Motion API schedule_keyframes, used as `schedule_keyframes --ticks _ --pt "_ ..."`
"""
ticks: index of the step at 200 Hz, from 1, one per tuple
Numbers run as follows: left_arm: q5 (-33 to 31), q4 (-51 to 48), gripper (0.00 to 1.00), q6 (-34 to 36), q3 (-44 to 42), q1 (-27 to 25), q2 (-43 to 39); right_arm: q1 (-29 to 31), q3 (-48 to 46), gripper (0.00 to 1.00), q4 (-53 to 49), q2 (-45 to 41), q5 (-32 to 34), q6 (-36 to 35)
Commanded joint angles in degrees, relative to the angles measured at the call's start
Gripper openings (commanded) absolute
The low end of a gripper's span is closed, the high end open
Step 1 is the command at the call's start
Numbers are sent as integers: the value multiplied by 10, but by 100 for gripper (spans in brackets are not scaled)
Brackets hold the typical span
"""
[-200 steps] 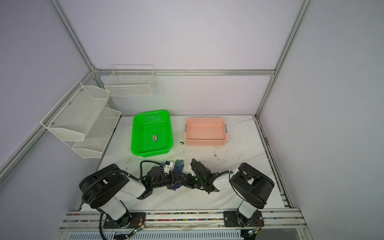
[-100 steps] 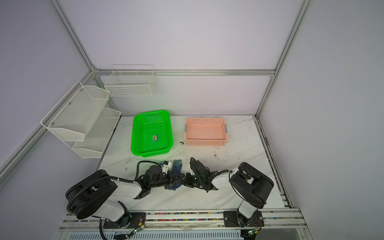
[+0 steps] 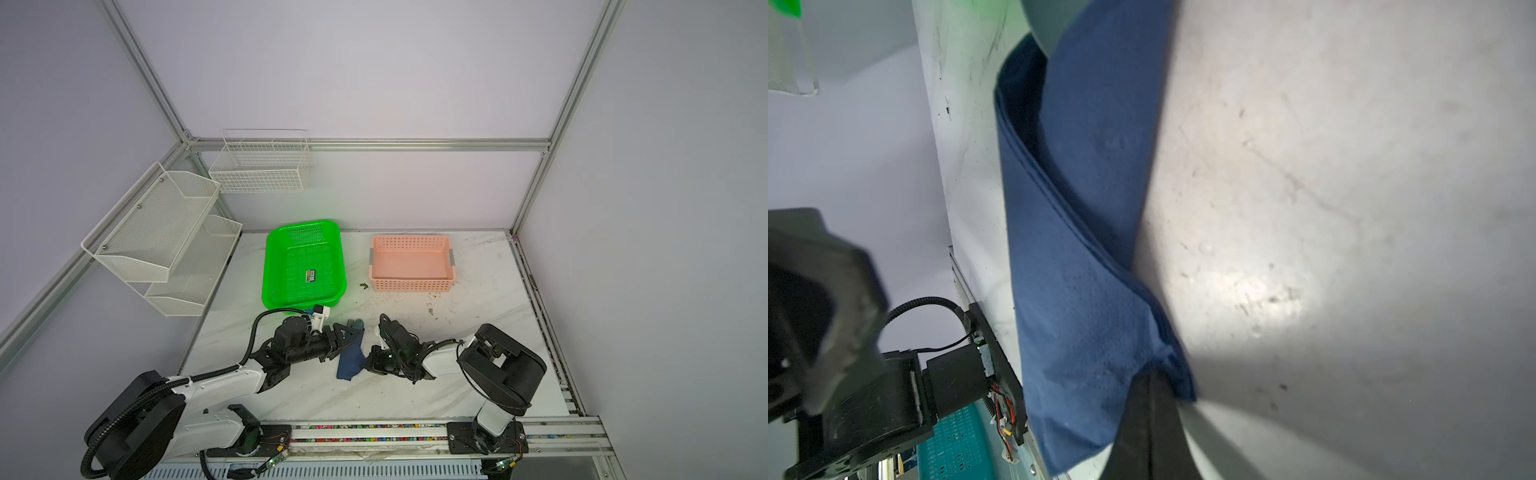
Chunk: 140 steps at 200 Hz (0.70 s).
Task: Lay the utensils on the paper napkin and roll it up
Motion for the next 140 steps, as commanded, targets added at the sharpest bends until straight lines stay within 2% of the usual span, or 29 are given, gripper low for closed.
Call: schedule_keyframes --ticks 1,59,102,140 --pt "37 14 64 36 64 8 25 5 -12 0 -110 31 45 -12" --pt "67 14 65 66 113 10 80 7 -4 0 -113 41 43 -17" --pt "86 34 65 73 111 18 149 8 -5 0 -127 32 51 -19" --pt "95 39 65 81 115 32 178 8 -6 0 -139 28 57 -19"
